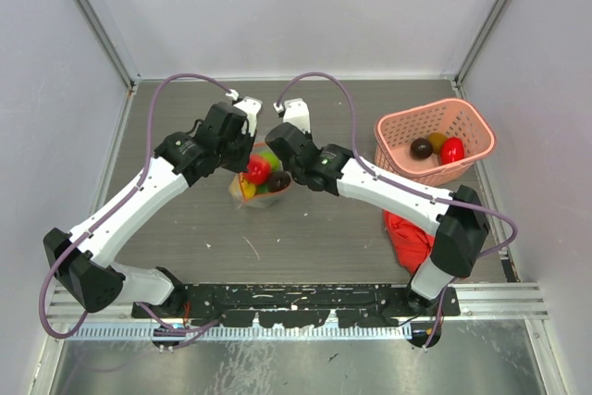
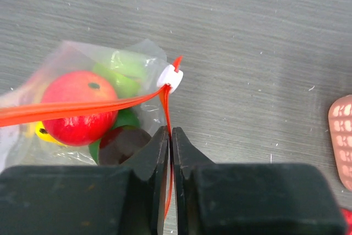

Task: Place the food in the zip-top bag and seal the zipper
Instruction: Place the fake fruit in the zipper food storage bag.

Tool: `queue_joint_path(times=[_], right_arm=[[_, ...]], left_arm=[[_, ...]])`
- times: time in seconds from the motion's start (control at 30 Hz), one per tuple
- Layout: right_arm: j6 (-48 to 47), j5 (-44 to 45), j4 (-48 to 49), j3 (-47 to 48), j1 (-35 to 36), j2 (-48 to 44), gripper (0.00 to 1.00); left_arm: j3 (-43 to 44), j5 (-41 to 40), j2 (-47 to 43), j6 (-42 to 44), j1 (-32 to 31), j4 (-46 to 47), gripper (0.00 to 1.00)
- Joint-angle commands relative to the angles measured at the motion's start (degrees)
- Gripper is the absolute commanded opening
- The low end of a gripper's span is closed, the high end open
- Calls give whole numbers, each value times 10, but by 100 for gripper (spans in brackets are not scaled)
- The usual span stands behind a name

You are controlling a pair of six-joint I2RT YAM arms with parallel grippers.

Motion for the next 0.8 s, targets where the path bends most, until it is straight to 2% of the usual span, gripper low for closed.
queue_joint_path(times=[0.0, 0.3, 0.53, 0.77], right_arm=[[-19, 32, -12, 59, -1, -26, 11], [-36, 81, -38, 82, -1, -32, 8], [-3, 138, -109, 106, -6, -18, 6], [-33, 37, -57, 92, -7, -30, 10]], left_arm=[[27, -15, -10, 0, -1, 12, 0], [29, -38, -14, -4, 4, 9, 0], [29, -43, -19, -7, 4, 11, 0], [28, -25, -20, -7, 5, 15, 0]])
